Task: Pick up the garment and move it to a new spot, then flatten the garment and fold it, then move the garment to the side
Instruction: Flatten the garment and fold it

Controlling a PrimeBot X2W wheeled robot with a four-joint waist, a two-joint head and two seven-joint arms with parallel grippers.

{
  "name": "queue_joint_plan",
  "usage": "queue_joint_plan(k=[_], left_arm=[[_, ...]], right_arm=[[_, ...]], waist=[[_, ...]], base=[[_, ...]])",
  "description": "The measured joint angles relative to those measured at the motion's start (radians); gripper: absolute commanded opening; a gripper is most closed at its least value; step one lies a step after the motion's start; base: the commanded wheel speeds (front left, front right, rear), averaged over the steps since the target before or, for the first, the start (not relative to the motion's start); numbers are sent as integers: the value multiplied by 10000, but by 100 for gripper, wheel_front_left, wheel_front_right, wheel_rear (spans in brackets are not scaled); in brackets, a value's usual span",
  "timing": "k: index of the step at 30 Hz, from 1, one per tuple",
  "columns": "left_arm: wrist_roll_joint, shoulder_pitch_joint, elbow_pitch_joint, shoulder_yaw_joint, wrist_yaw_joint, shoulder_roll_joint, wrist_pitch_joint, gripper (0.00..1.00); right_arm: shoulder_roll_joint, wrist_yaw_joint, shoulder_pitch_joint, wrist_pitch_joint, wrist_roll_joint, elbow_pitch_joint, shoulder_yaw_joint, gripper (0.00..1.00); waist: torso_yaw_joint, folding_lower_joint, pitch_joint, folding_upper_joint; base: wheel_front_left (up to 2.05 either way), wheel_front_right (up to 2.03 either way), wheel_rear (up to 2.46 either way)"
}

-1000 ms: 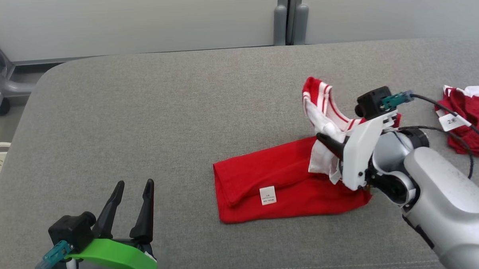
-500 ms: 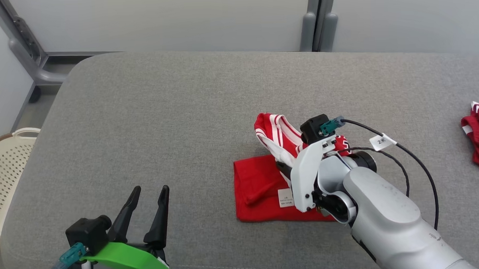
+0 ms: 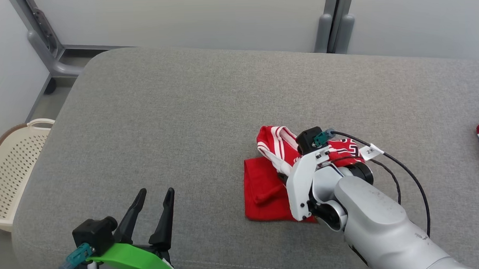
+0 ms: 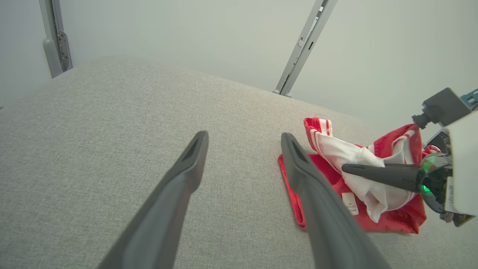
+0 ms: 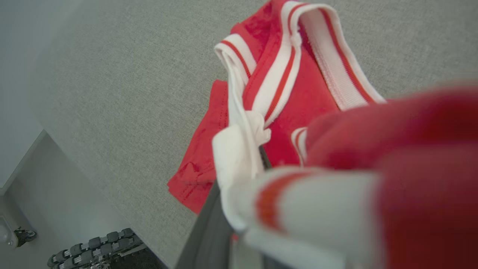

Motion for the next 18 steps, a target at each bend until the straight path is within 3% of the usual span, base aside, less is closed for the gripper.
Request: queue_joint_plan(k=[12,13,14,15,18], left_arm=[[12,-167,138,-42,-119,-104,2,100],[13,-172,155,-54,-119,-111,2,100],[13,-177,180,-63,-121,-115,2,100],[13,-185,213,-65,-140,-115,2,100],[13,-187,290,-63,-159,-113,2,100]], right_arm=[[12,0,-235,-426,982,408,957,0],[13,0,-259,-447,1062,489,970,24],[12,0,-294,-495,1127,564,989,56],[10,0,-349,-523,1187,625,1035,100],[13,0,-470,-579,1417,656,1195,100]], waist=[[2,0,60,0],[8,0,55,0],[14,0,49,0],[17,0,43,0],[-3,0,3,0]], base=[[0,0,0],[0,0,0],[0,0,0],[0,0,0],[0,0,0]])
